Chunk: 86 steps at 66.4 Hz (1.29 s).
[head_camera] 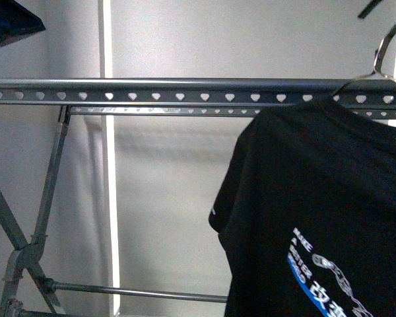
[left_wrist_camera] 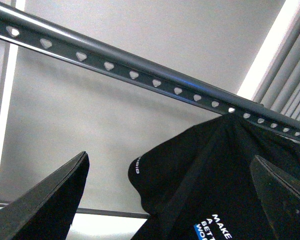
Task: Hang clothes on hanger
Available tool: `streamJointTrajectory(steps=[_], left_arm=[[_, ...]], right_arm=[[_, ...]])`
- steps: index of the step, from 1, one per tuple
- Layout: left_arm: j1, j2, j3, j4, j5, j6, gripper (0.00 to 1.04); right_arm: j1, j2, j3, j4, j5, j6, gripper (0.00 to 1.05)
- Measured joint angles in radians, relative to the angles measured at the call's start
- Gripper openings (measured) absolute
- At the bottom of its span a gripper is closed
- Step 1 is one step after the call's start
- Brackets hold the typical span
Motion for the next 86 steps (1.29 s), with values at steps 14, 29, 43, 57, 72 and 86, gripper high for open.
streamJointTrajectory(steps=[14,29,43,57,72,86], left_arm=[[0.017,-0.116,-0.036,-0.36,-0.171,0.214,0.75],[0.021,-0.312,-0.341,-0.304,-0.177,0.357,0.32],[0.021,-0.573,-0.522,-0.414,-0.178,0.371,0.03],[0.021,-0.829,-0.591,-0.57,-0.178,0.377,0.04],[0.021,-0.937,-0.663,-0.601,-0.178,0.377,0.04],[0.021,-0.957,-0.697,-0.594,-0.178,0.377,0.04]], right_arm=[[-0.005,0.055,-0.039,0.045,0.082,0.012,0.08],[-0.01,0.13,0.064,0.065,0.13,0.078,0.08],[0.006,0.209,0.227,0.054,0.194,0.138,0.08],[0.062,0.323,0.381,0.048,0.254,0.227,0.08],[0.117,0.466,0.599,-0.005,0.328,0.342,0.08],[0.139,0.538,0.732,-0.058,0.406,0.377,0.08]])
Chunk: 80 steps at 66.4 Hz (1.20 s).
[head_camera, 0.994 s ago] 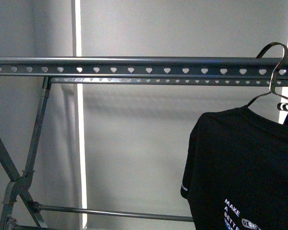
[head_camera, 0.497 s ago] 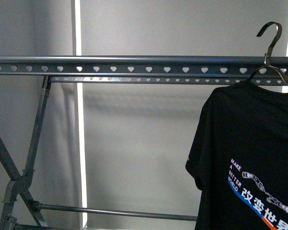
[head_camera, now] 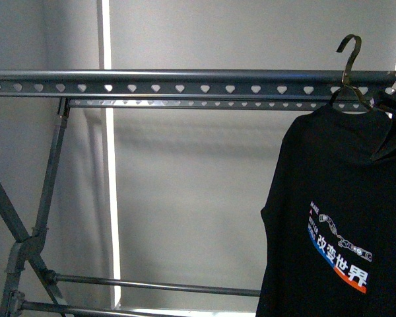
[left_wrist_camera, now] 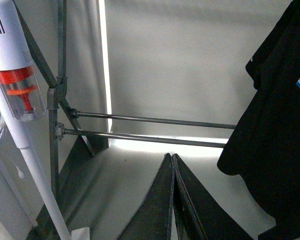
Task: Hang clothes on hanger
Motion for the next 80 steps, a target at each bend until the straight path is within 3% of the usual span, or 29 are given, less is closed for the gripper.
streamJointTrajectory(steps=[15,29,44,50,53,60,72,74,77,80], left_arm=[[0.0,-0.016,-0.018,0.003,0.0,0.0,0.04],[0.0,-0.056,-0.045,0.022,0.0,0.0,0.04],[0.0,-0.07,-0.045,0.01,0.0,0.001,0.04],[0.0,-0.015,-0.045,0.074,0.0,0.0,0.04],[0.033,0.075,-0.061,0.22,0.114,-0.058,0.12],[0.084,0.215,-0.074,0.447,0.262,-0.171,0.31],[0.117,0.447,-0.074,0.792,0.447,-0.352,0.65],[0.097,0.439,-0.069,0.768,0.381,-0.325,0.64],[0.048,0.332,-0.055,0.553,0.21,-0.264,0.55],[0.02,0.23,-0.051,0.398,0.103,-0.187,0.48]], right_arm=[[0.013,0.032,-0.012,0.013,0.066,0.002,0.08],[0.006,0.04,-0.088,0.085,0.061,0.013,0.1],[-0.008,-0.031,-0.203,0.212,0.021,0.022,0.49],[-0.017,-0.14,-0.329,0.375,0.094,-0.03,0.7],[-0.025,-0.227,-0.433,0.519,0.133,-0.089,0.82],[-0.045,-0.405,-0.621,0.737,0.094,-0.099,0.99],[-0.099,-0.827,-1.02,1.06,0.055,-0.062,0.97],[-0.118,-0.911,-1.088,1.086,0.034,-0.044,0.97],[-0.154,-1.057,-1.202,1.115,0.003,0.003,0.97],[-0.179,-1.171,-1.285,1.102,0.003,0.021,0.97]])
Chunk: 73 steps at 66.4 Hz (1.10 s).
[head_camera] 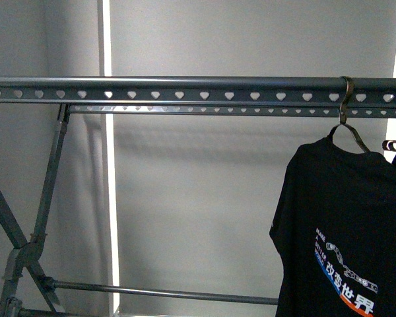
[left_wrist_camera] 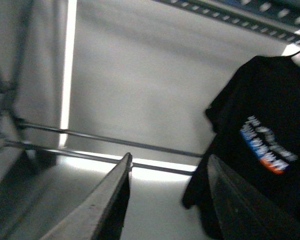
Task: Hang clothes on hanger
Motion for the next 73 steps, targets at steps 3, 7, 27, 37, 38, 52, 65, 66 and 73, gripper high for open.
streamJointTrajectory(steps=[3,7,27,37,38,52,65,66,73], left_arm=[[-0.012,-0.104,0.001,-0.147,-0.072,0.068,0.39],[-0.014,-0.186,0.001,-0.273,-0.104,0.136,0.23],[-0.019,-0.295,0.002,-0.386,-0.103,0.179,0.04],[-0.019,-0.423,0.003,-0.548,-0.104,0.183,0.04],[-0.019,-0.445,0.003,-0.563,-0.105,0.183,0.04],[-0.019,-0.479,0.003,-0.578,-0.104,0.187,0.04],[-0.019,-0.48,0.003,-0.578,-0.103,0.187,0.04],[-0.019,-0.48,0.003,-0.578,-0.104,0.187,0.04],[-0.019,-0.48,0.003,-0.578,-0.104,0.187,0.04]], right_arm=[[-0.026,-0.126,-0.089,-0.043,0.003,0.01,0.96],[-0.003,-0.269,-0.092,-0.321,0.077,-0.065,0.81],[0.163,-0.438,-0.348,-0.369,0.235,-0.147,0.18],[0.29,-0.489,-0.42,-0.358,0.369,-0.151,0.02],[0.3,-0.495,-0.429,-0.357,0.369,-0.152,0.02],[0.314,-0.658,-0.503,-0.439,0.378,-0.152,0.02],[0.314,-0.685,-0.541,-0.437,0.378,-0.152,0.02],[0.314,-0.688,-0.543,-0.436,0.378,-0.152,0.02],[0.314,-0.702,-0.556,-0.433,0.378,-0.152,0.02]])
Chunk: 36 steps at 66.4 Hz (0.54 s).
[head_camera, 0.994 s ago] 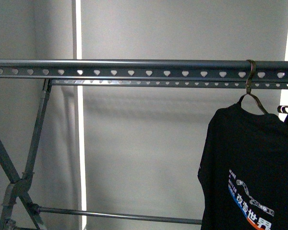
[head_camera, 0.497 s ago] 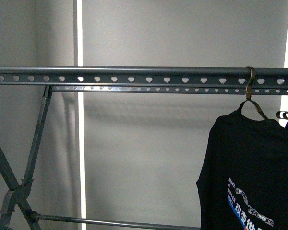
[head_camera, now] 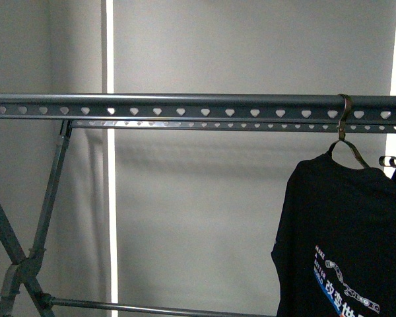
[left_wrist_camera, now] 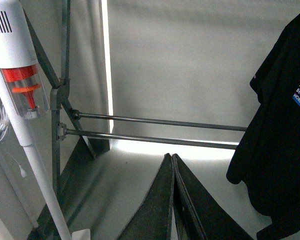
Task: Hang clothes on hanger
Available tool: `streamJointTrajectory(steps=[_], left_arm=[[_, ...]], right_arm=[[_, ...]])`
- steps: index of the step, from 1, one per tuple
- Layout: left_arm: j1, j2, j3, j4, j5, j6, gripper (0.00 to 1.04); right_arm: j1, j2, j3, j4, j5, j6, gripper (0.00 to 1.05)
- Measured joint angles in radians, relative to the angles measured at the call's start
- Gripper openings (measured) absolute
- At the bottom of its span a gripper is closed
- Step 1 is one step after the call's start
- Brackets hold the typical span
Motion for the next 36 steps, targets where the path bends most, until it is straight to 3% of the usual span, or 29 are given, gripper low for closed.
streamJointTrajectory(steps=[30,36], left_arm=[[0.0,0.0,0.0,0.0,0.0,0.0,0.04],[0.0,0.0,0.0,0.0,0.0,0.0,0.04]], right_arm=[[0.0,-0.05,-0.057,0.008,0.0,-0.001,0.03],[0.0,-0.05,-0.057,0.008,0.0,-0.001,0.19]])
